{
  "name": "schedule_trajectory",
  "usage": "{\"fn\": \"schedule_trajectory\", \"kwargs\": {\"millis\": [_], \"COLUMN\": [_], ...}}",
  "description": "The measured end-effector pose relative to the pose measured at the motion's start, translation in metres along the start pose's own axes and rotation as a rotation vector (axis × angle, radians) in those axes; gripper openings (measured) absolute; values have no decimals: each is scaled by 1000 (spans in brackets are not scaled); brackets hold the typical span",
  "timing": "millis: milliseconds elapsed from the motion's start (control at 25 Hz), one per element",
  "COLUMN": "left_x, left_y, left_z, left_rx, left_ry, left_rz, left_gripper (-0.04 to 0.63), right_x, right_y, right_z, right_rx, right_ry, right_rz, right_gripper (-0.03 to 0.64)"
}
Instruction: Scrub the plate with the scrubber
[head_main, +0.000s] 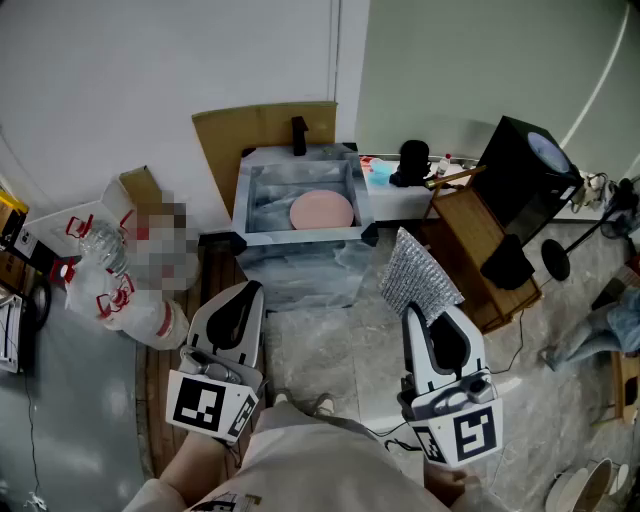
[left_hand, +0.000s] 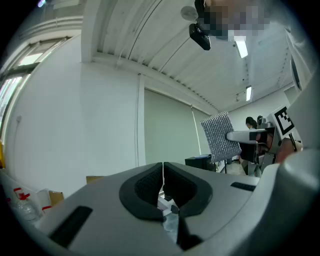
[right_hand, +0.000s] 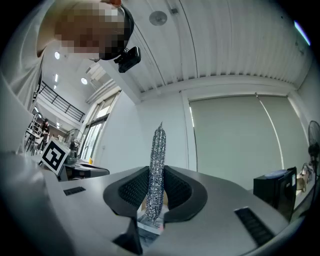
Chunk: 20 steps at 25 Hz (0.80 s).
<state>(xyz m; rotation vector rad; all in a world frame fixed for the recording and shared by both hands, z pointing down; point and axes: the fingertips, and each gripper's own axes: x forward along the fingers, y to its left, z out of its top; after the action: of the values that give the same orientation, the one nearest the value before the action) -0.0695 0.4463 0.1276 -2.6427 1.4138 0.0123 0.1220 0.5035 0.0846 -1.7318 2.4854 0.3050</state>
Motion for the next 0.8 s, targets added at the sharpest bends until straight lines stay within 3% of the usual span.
{"fn": "schedule_trajectory", "kwargs": {"millis": [800], "left_x": [8], "left_y": [-11], "left_z": [-5], "left_rx": [11], "left_ry": [10], "left_rz": [-10], "left_gripper": [25], "right_x": [-5], "right_y": [-14], "right_z": [-12], "right_rx": [48], "right_ry": [12], "right_rz": [-6], "right_gripper": [106]}}
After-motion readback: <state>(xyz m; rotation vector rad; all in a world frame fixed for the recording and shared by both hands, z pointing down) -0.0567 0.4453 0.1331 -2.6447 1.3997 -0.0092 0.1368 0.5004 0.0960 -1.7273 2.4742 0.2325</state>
